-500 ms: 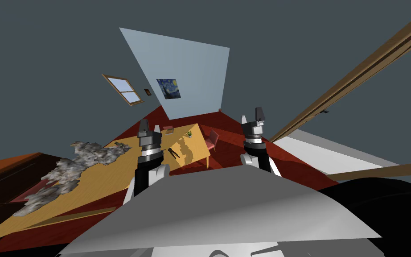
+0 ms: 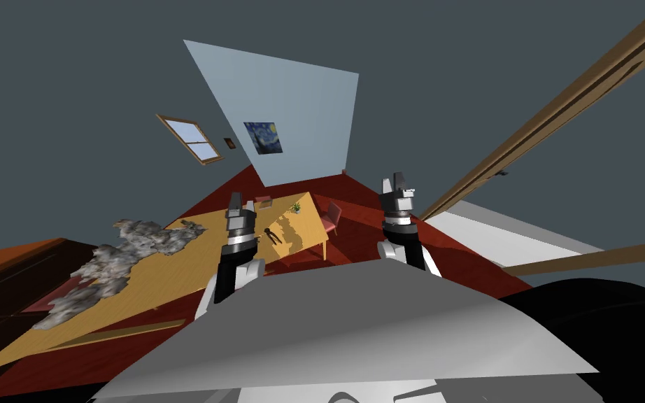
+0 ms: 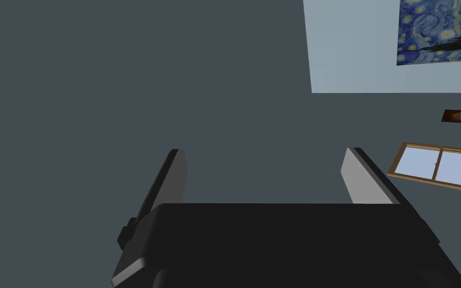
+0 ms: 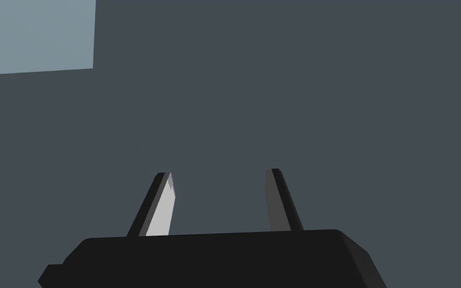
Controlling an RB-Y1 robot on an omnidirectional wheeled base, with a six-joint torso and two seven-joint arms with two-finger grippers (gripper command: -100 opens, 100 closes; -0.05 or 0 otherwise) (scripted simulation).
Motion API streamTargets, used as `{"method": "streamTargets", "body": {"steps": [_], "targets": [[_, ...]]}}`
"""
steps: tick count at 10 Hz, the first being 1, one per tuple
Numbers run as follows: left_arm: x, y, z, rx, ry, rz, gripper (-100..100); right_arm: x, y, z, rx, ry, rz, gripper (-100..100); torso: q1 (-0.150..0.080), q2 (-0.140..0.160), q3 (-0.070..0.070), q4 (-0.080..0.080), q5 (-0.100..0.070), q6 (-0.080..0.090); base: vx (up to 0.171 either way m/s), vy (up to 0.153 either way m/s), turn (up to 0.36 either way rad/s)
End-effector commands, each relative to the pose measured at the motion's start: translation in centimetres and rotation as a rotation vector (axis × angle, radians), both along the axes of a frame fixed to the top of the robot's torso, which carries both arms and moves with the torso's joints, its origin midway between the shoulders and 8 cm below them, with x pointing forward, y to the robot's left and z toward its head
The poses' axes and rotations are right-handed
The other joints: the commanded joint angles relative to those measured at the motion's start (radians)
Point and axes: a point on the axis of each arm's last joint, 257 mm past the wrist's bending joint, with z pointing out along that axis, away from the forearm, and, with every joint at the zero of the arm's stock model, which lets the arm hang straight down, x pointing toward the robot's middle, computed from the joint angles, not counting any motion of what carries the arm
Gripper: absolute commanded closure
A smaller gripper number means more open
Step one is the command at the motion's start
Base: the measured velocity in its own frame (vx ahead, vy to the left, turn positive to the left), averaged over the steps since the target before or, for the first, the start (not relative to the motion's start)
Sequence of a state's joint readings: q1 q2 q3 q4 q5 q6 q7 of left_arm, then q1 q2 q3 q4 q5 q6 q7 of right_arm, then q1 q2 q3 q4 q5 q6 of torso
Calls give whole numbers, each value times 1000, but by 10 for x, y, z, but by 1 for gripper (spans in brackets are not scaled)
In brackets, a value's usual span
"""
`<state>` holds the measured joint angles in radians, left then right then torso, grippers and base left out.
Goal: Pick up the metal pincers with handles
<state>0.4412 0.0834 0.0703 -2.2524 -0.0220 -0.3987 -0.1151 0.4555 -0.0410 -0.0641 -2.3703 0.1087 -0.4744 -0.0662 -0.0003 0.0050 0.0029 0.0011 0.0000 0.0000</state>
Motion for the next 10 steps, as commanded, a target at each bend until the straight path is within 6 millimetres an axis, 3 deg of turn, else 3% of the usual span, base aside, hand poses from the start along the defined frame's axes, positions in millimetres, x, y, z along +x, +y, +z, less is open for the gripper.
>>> {"method": "streamTargets", "body": {"steps": [1, 10], "targets": [[8, 3, -13, 45, 21, 22, -100, 0, 0, 0, 0, 0, 0, 0, 0, 0, 0, 0, 0, 0, -65, -5, -23], [35, 31, -79, 222, 129, 134, -100, 0, 0, 0, 0, 0, 0, 0, 0, -4, -2, -1, 0, 0, -35, -3, -16]]}}
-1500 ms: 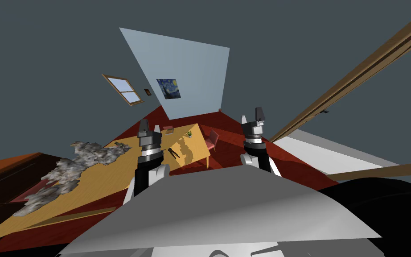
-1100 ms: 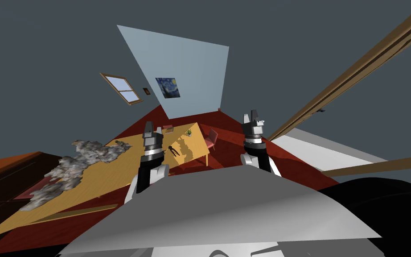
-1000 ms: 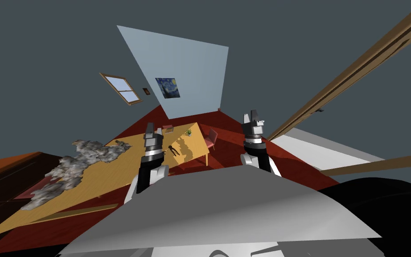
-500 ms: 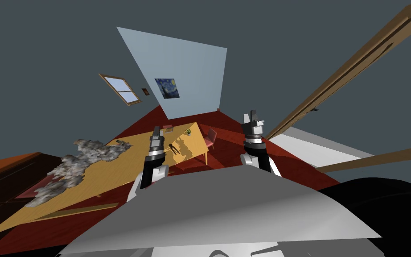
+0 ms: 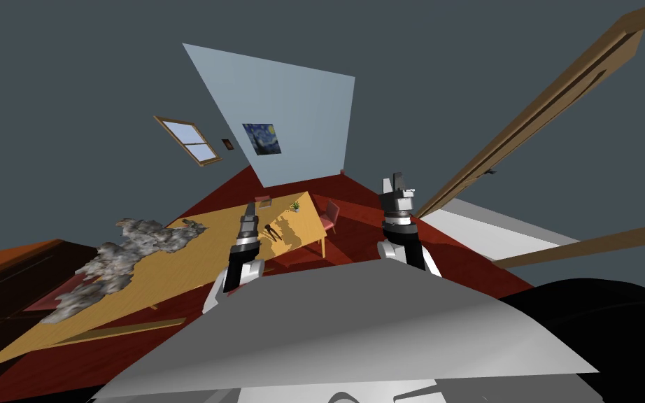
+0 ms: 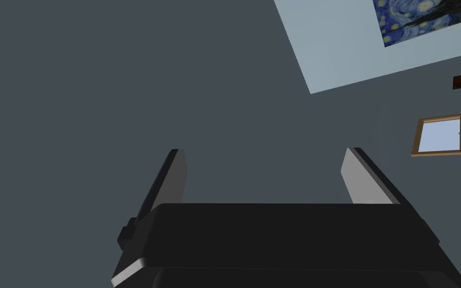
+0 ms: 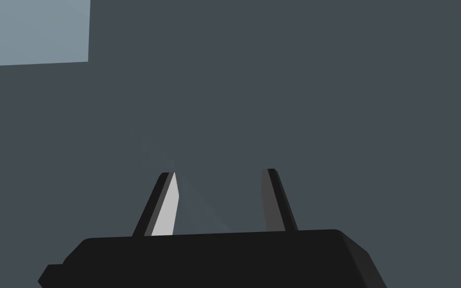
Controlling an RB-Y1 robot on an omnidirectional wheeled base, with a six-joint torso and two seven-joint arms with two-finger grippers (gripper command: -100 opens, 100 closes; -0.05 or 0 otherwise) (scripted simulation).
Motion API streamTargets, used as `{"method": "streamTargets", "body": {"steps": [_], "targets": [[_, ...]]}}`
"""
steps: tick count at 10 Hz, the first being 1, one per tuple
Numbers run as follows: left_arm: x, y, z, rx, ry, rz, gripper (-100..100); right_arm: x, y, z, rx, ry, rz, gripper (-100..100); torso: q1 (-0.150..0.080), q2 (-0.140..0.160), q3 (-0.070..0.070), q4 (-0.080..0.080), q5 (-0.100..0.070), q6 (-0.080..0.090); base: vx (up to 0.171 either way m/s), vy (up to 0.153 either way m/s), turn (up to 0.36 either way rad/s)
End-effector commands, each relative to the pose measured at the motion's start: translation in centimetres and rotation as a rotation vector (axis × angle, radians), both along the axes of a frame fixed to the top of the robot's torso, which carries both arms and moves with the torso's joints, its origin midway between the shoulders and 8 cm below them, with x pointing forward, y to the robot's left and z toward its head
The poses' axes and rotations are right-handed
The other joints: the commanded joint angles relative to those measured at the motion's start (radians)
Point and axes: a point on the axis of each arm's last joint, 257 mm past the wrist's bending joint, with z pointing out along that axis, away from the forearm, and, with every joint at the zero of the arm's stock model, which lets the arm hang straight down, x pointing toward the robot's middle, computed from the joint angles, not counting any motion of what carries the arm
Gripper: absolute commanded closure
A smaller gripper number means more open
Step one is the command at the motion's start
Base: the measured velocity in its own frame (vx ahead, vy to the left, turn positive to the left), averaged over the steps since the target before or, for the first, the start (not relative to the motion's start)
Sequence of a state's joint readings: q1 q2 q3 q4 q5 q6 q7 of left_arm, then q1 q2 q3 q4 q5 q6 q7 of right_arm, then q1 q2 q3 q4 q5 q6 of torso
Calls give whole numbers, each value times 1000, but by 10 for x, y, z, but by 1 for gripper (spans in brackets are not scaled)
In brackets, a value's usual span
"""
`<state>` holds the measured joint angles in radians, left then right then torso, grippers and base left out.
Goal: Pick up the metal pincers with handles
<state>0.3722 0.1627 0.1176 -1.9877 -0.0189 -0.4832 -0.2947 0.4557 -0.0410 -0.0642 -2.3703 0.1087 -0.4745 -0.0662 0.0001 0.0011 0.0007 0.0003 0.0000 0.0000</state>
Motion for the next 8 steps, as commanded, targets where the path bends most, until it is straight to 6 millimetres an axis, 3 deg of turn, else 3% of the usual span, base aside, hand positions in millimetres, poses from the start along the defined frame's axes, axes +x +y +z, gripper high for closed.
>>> {"method": "streamTargets", "body": {"steps": [1, 8], "targets": [[2, 2, -9, 17, 13, 13, -100, 0, 0, 0, 0, 0, 0, 0, 0, 0, 0, 0, 0, 0, -19, -1, -8], [19, 30, -68, 180, 104, 120, -100, 0, 0, 0, 0, 0, 0, 0, 0, -1, -1, 0, 0, 0, -13, -5, -10]]}}
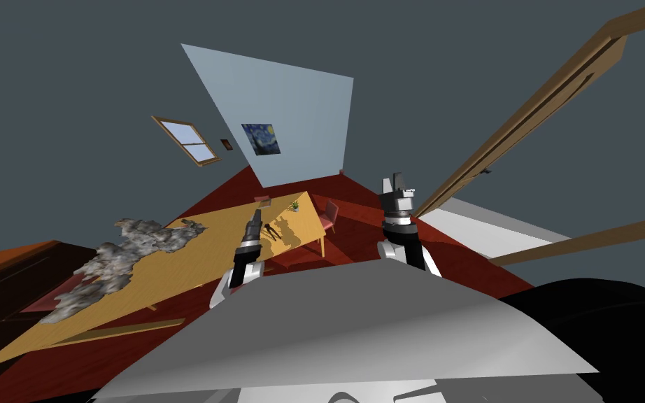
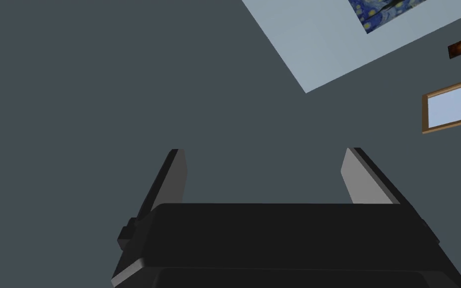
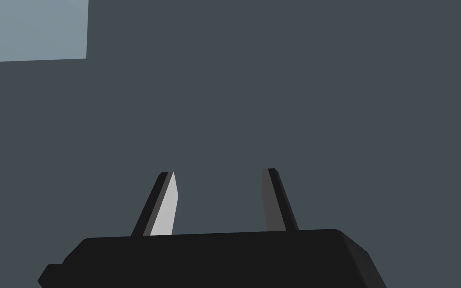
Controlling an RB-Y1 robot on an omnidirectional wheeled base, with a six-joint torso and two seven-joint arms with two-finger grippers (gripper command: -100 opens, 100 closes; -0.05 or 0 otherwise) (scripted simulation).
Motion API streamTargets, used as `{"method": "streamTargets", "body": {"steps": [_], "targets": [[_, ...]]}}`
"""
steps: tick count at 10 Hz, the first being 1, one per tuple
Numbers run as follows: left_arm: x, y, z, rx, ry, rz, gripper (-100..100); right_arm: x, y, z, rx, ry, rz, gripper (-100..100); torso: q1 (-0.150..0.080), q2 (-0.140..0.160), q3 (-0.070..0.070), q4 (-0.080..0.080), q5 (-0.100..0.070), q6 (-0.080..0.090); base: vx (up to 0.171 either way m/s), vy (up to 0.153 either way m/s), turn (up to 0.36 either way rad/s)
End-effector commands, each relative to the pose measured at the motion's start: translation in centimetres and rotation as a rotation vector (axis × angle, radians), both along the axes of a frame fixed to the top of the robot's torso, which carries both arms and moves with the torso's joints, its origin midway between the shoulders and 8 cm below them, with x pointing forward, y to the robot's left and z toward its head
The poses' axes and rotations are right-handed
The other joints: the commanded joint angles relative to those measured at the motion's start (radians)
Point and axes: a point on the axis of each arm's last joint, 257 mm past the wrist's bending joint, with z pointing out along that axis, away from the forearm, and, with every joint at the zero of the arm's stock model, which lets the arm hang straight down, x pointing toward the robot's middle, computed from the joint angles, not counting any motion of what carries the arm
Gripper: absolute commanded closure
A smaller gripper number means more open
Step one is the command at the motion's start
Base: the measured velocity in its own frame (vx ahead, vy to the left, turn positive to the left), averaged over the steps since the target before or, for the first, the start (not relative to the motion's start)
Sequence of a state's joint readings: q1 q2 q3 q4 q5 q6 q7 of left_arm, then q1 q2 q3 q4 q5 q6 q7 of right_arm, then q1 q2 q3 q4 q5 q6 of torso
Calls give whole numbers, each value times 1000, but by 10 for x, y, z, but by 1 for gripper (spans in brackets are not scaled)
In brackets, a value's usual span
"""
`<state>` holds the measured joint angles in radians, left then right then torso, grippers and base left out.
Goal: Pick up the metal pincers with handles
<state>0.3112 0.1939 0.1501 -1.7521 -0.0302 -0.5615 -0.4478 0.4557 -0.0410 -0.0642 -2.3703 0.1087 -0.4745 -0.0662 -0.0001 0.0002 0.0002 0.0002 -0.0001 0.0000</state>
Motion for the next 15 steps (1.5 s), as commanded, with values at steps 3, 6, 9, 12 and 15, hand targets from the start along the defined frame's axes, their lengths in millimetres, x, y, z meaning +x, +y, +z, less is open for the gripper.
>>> {"method": "streamTargets", "body": {"steps": [3, 6, 9, 12, 15], "targets": [[5, 14, -34, 92, 57, 57, -100, 0, 0, 0, 0, 0, 0, 0, 0, 0, 0, 0, 0, 0, -6, -9, -2], [6, 21, -55, 124, 97, 80, -100, 0, 0, 0, 0, 0, 0, 0, 0, 0, 0, 0, 0, 0, 0, -2, -1], [7, 29, -79, 154, 142, 102, -100, 0, 0, 0, 0, 0, 0, 0, 0, -1, 0, 0, 0, 0, 4, -4, 0], [8, 34, -95, 187, 172, 120, -100, 0, 0, 0, 0, 0, 0, 0, 0, -1, -1, 0, 0, 0, 6, -5, 1], [9, 41, -117, 254, 212, 149, -100, 0, 0, 0, 0, 0, 0, 0, 0, -1, -1, 0, 0, 0, 12, -5, 4]]}}
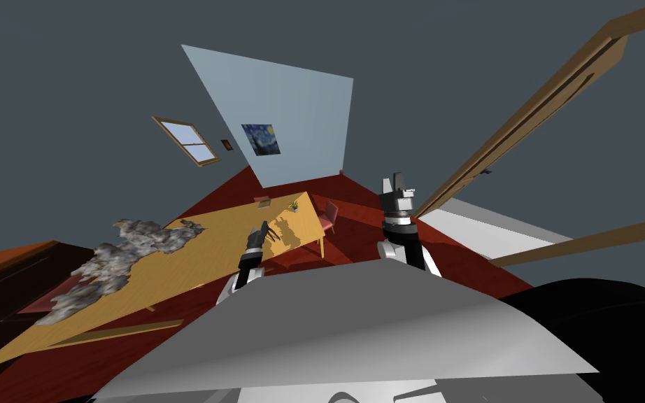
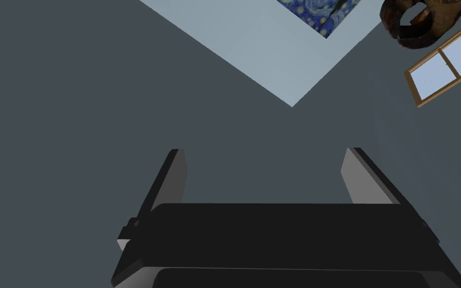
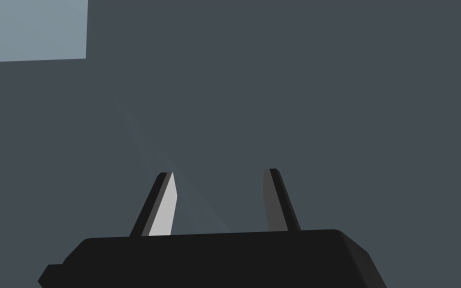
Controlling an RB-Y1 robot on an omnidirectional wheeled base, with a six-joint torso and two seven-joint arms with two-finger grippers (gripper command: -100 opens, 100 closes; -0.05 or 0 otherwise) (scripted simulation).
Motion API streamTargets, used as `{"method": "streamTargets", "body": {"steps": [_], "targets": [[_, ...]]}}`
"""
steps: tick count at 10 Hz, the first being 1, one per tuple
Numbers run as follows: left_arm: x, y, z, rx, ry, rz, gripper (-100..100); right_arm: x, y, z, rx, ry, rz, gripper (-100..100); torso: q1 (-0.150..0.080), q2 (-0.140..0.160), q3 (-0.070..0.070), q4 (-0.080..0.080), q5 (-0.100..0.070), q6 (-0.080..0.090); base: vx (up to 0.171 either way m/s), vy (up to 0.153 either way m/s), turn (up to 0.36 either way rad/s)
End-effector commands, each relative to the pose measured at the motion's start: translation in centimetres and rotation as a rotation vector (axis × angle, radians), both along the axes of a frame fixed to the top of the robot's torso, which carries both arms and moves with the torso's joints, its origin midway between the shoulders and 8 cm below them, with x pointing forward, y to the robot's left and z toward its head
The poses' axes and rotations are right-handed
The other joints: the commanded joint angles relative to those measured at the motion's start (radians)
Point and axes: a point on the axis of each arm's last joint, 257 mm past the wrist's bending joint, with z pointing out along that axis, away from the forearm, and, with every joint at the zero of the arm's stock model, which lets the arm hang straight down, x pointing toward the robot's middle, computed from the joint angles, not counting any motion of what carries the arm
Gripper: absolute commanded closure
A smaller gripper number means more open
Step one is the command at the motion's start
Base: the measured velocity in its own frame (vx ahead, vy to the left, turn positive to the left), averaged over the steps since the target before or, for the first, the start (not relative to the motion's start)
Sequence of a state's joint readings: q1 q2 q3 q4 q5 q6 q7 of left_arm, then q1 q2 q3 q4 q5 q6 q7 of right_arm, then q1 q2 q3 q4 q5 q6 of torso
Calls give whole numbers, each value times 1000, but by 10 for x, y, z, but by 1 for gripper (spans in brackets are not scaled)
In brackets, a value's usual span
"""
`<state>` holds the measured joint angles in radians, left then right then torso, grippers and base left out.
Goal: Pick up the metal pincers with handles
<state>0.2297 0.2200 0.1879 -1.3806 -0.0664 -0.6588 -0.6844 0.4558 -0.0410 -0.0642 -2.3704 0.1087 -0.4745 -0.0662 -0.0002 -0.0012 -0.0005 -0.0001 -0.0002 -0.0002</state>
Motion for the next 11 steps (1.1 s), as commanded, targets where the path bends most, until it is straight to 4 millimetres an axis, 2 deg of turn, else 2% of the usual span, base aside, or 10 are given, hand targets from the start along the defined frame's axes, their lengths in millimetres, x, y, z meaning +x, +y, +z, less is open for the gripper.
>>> {"method": "streamTargets", "body": {"steps": [1, 2, 9, 11], "targets": [[-1, 3, -15, 15, 27, 11, -100, 0, 0, 0, 0, 0, 0, 0, 0, 0, 0, 0, 0, 0, 14, -7, 4], [0, 4, -18, 52, 31, 18, -100, 0, 0, 0, 0, 0, 0, 0, 0, 0, 0, 0, 0, 0, 21, -6, 9], [-8, 18, -82, 165, 167, 59, -100, 0, 0, 0, 0, 0, 0, 0, 0, -1, -1, 0, 0, 0, 27, -8, 9], [-11, 19, -94, 193, 194, 63, -100, 0, 0, 0, 0, 0, 0, 0, 0, -1, 0, 0, 0, 0, 27, -6, 12]]}}
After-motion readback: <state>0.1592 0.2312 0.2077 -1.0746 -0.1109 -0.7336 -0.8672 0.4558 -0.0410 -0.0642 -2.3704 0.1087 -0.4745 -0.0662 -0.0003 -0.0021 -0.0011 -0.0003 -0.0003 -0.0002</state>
